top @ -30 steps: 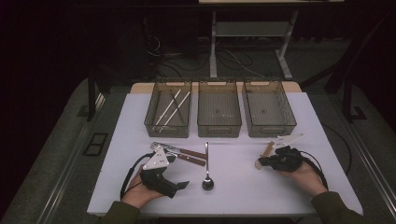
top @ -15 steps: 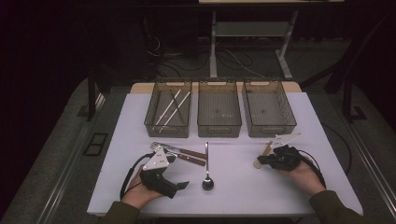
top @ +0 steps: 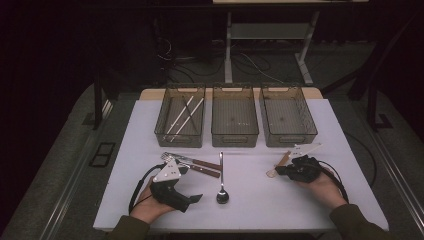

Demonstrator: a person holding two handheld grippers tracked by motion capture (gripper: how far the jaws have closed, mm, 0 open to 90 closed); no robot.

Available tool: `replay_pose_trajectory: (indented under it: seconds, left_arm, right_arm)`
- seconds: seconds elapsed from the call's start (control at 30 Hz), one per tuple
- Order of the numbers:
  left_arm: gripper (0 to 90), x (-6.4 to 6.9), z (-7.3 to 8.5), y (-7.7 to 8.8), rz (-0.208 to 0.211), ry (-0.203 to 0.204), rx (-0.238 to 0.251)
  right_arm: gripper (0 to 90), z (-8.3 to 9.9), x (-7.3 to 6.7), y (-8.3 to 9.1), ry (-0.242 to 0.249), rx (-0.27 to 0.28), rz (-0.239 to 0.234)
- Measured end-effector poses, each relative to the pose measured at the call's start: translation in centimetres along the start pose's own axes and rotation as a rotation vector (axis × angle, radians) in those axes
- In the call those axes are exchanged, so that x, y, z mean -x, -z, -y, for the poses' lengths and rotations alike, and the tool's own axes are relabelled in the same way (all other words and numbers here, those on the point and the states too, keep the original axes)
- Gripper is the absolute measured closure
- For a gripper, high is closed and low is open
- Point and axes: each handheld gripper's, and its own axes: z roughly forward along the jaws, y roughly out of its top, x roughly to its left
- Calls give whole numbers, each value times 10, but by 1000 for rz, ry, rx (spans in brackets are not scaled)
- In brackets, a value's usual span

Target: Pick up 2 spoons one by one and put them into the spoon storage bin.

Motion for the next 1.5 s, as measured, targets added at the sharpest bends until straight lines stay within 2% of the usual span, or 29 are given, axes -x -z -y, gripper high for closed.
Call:
replay_pose_trajectory:
  seconds: [0.5,0.97,1.23,1.33,1.5]
  left_arm:
    - [0,0,0,0,-1,0,-1]
    - [0,0,1,0,1,-2,-4]
    - [0,-1,1,1,2,-1,-3]
    - [0,-1,1,1,1,-3,-3]
    - [0,-1,1,0,3,-3,-4]
  right_arm:
    - [896,-19,0,-18,-2,20,3]
    - [896,-44,-2,-43,-4,33,18]
    - [896,-56,-4,-56,-4,55,10]
    - [895,-56,-4,-56,-10,62,5]
    - [864,-56,1,-40,-21,91,-13]
